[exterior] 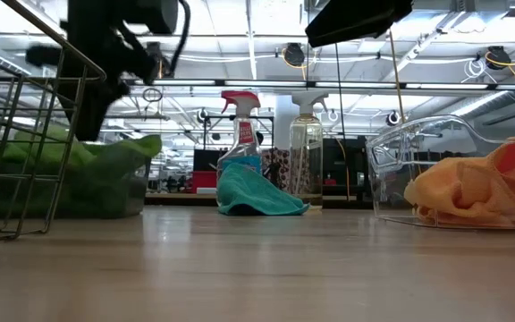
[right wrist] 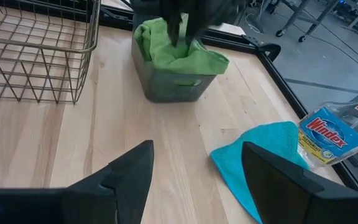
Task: Sort microfiber towel by color & place in baskets
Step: Put the green microfiber towel into the black bin
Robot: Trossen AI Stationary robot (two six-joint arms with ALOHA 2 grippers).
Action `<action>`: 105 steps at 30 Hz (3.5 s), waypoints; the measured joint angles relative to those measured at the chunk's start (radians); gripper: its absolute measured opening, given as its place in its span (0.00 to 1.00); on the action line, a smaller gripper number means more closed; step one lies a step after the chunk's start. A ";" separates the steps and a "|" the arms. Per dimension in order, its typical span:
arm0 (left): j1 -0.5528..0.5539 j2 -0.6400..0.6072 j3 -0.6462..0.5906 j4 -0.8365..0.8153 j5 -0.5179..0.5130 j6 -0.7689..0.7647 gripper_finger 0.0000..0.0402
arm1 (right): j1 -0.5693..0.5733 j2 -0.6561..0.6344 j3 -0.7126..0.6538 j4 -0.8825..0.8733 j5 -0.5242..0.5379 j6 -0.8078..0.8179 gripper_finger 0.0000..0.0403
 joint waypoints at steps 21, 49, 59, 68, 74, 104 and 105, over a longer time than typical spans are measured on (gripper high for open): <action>-0.016 -0.406 -0.300 0.052 -0.056 -0.125 0.08 | 0.000 0.000 0.000 -0.007 0.000 -0.003 0.58; -0.009 -0.130 -0.353 0.115 0.066 -0.228 0.02 | -0.008 0.000 0.000 -0.010 0.000 0.012 0.58; -0.009 -0.220 -0.214 -0.003 0.046 -0.227 0.02 | -0.008 0.000 0.000 -0.016 0.000 0.023 0.58; -0.009 -0.262 -0.171 0.177 -0.131 -0.186 0.02 | -0.009 0.000 0.000 -0.008 0.001 0.011 0.58; -0.008 -0.208 -0.219 0.448 -0.206 -0.066 0.02 | -0.009 0.000 0.000 0.006 0.001 0.002 0.58; -0.040 -0.222 -0.267 0.415 -0.099 -0.201 0.02 | -0.009 0.000 0.000 -0.033 0.001 0.027 0.58; -0.047 -0.241 -0.259 0.361 -0.098 -0.229 0.02 | -0.009 0.000 0.000 -0.035 0.000 0.028 0.58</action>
